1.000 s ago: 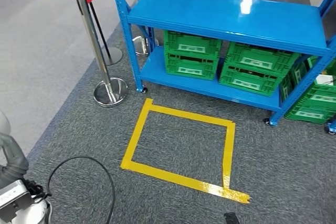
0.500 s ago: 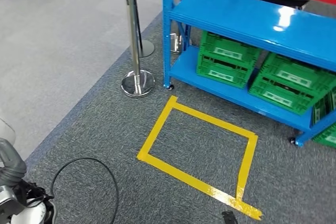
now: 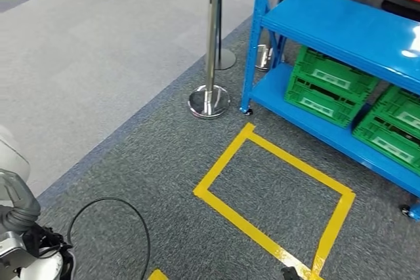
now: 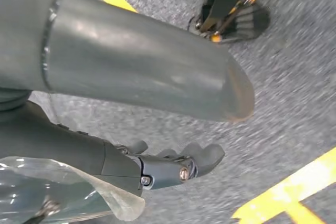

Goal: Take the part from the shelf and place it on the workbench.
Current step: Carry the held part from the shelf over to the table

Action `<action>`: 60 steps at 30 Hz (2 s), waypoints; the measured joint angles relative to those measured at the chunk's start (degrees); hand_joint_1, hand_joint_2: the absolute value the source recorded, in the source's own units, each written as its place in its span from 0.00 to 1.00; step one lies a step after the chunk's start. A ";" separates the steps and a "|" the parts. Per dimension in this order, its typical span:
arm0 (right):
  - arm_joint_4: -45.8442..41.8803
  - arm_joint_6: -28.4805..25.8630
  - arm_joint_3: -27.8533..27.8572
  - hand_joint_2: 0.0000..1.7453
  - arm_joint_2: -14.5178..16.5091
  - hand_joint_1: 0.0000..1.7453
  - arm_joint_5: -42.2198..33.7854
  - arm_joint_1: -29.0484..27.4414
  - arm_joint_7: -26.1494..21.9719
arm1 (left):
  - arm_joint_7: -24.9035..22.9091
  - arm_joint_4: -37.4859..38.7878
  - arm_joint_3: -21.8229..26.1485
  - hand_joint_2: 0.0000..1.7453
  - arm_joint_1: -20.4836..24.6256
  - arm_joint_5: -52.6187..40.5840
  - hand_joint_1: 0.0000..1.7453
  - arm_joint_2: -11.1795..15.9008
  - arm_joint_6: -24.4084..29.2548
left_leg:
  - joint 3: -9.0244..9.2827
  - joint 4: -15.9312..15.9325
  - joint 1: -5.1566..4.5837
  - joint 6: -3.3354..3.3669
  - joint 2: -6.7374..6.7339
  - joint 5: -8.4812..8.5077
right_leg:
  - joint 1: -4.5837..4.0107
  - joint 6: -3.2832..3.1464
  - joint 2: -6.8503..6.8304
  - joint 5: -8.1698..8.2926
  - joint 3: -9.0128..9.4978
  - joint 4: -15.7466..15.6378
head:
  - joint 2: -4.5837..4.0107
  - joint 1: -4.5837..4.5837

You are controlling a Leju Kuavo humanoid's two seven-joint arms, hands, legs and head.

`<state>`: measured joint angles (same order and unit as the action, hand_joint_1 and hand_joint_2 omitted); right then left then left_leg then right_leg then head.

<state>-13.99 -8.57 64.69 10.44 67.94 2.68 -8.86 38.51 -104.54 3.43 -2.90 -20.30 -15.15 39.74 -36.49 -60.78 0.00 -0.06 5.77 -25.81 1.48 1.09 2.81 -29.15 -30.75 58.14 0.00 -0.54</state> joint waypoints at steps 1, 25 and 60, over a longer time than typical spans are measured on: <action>0.01 0.02 0.01 0.00 0.02 0.00 0.02 0.00 -0.03 | -0.10 0.02 -0.27 1.00 0.01 0.03 1.00 0.22 0.00 | -1.12 -2.43 -0.03 -0.26 -1.70 -1.46 | 0.04 -0.25 -0.96 0.03 0.09 -0.12 | 0.00 0.18; 0.02 0.40 -0.01 0.00 0.03 0.00 0.20 0.02 -0.03 | -0.33 0.48 -2.19 1.00 -0.26 -0.64 1.00 1.54 0.00 | 1.81 1.61 -0.19 1.79 -0.22 0.09 | 0.12 1.80 0.73 -0.29 -2.07 2.52 | 0.00 -0.23; 0.03 0.80 0.00 0.00 -0.09 0.00 0.50 0.25 -0.02 | -0.28 0.75 -1.50 1.00 -0.07 -1.25 1.00 1.34 0.00 | 1.68 1.75 -0.81 2.38 -6.01 0.07 | -0.64 1.64 -6.44 -4.71 -2.22 6.86 | 0.00 0.04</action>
<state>-13.96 -7.77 64.69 10.35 68.43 2.93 -8.88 38.23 -103.79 1.93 -2.97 -21.56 -13.81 39.74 -34.81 -59.03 -0.81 2.31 -0.24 -25.73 0.84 2.74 -3.63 -33.87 -32.98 65.00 0.00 -0.50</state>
